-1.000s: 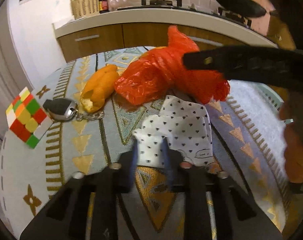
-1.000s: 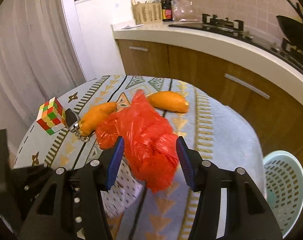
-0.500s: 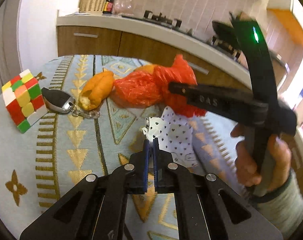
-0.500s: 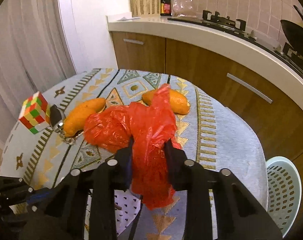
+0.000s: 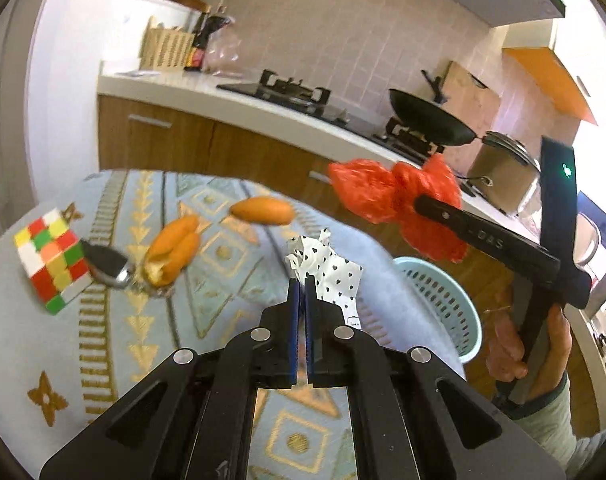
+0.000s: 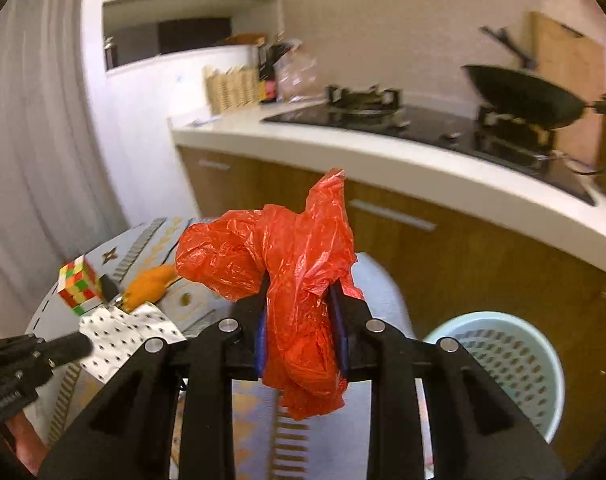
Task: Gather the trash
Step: 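Carry napkin and red bag over the blue basket while both tools open to drop them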
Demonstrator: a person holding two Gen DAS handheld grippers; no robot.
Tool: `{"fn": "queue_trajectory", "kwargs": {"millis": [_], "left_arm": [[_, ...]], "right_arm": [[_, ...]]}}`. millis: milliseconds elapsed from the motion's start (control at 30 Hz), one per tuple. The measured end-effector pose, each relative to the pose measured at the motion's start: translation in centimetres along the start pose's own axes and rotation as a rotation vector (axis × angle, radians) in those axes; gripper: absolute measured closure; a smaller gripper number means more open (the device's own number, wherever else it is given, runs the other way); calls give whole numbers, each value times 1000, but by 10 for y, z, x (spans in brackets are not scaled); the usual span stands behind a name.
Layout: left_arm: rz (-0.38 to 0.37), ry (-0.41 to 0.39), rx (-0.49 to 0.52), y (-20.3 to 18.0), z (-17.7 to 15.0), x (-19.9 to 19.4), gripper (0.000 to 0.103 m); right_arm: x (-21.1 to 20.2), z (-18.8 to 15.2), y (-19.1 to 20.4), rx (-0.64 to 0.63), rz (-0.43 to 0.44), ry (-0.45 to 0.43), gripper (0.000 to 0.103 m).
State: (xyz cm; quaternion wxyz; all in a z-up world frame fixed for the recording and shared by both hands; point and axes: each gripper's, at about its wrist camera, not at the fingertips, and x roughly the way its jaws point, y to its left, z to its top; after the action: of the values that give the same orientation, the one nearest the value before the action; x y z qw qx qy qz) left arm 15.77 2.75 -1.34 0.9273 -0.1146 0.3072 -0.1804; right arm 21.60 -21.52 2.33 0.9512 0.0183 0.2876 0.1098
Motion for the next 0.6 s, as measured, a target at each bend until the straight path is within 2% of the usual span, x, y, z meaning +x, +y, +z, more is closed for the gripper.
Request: {"fn": "queue_trajectory", "kwargs": {"millis": [267,600], "left_arm": [[-42,-24,96,-51,20,10,103],[-129,-21,193,-126,38,47,103]], "right_arm": [[-53,-5,-68,96,-97,-70,80],[-92,-32,-147,226,-207,-51,80]]}}
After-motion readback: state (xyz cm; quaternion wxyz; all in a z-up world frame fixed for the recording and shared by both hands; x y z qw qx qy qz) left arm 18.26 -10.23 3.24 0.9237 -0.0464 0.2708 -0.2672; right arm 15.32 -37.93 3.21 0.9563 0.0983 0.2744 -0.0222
